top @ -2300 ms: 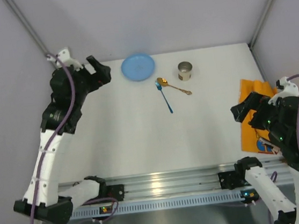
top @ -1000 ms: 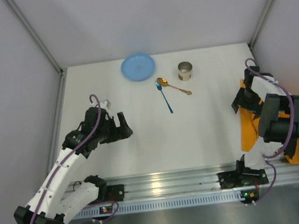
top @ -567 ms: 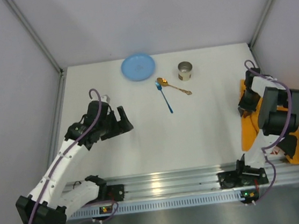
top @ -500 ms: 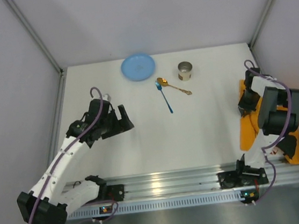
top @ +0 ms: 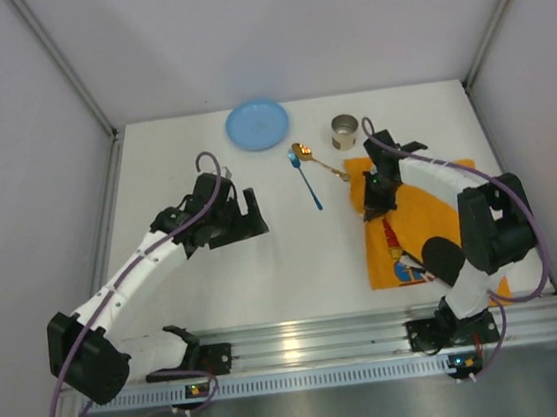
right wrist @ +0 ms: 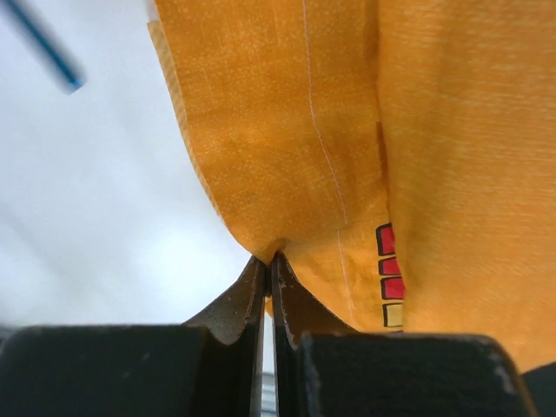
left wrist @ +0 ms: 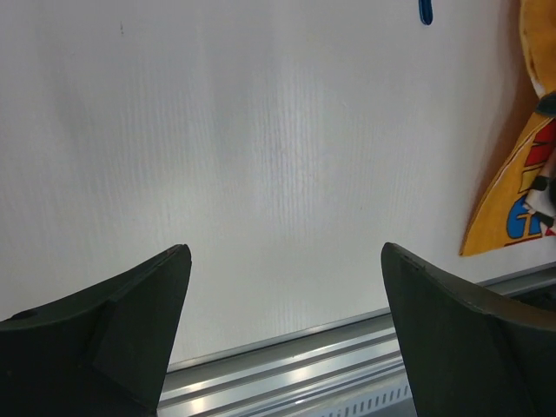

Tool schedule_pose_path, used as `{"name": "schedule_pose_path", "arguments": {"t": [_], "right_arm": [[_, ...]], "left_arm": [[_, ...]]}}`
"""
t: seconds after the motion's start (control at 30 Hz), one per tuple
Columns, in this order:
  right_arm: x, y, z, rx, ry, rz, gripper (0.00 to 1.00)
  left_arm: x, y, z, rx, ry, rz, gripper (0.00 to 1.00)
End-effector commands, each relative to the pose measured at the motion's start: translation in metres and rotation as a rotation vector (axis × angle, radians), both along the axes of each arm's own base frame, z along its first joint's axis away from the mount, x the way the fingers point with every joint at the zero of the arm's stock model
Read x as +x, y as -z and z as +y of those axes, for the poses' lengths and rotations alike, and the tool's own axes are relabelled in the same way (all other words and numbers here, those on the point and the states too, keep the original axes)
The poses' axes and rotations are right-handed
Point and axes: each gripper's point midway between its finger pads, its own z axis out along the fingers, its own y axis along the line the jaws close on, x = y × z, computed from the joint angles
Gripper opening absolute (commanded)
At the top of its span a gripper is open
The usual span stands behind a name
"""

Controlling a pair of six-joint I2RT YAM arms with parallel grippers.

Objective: Set the dinner table for one person

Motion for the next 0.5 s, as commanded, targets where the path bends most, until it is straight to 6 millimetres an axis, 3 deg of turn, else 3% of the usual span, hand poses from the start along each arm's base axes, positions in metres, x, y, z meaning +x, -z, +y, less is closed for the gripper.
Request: {"name": "schedule_pose_path", "arguments": {"t": [0.0, 0.03, 0.2, 0.23, 0.27, 0.3, 0.33, 0.43, 0.47], "right_arm": [[-0.005, -0.05, 0.063, 0.219, 0.012, -0.058, 0.0], [-0.011, -0.056, 0.079, 0.266, -0.013, -0.05, 0.0], [-0.013, -0.079, 0.119, 0.486, 0.008, -0.065, 0.0], [-0.013, -0.082, 0.127, 0.537, 0.016, -0.059, 0.06], [-0.017, -0.085, 0.134, 0.589, -0.003, -0.044, 0.16], [-0.016, -0.086, 0.138, 0.609, -0.009, -0.049, 0.32], [-0.016, -0.087, 0.14, 0.613, -0.017, -0.046, 0.71], [-0.021, -0.091, 0.145, 0.647, -0.048, -0.02, 0.99], [-0.021, -0.093, 0.145, 0.65, -0.059, -0.026, 1.0]], "left_arm": [[0.02, -0.023, -0.018, -0.049, -0.006, -0.098, 0.96], [0.022, -0.023, -0.021, -0.058, -0.005, -0.102, 0.96], [0.016, -0.016, -0.033, -0.058, 0.035, -0.083, 0.96], [0.014, -0.015, -0.034, -0.056, 0.039, -0.081, 0.96], [0.014, -0.014, -0.035, -0.057, 0.044, -0.08, 0.96], [0.01, -0.008, -0.036, -0.053, 0.054, -0.068, 0.96], [0.009, -0.004, -0.036, -0.045, 0.062, -0.064, 0.96], [-0.001, 0.008, -0.047, -0.064, 0.123, -0.027, 0.97], [-0.002, 0.011, -0.051, -0.068, 0.138, -0.022, 0.97]]}}
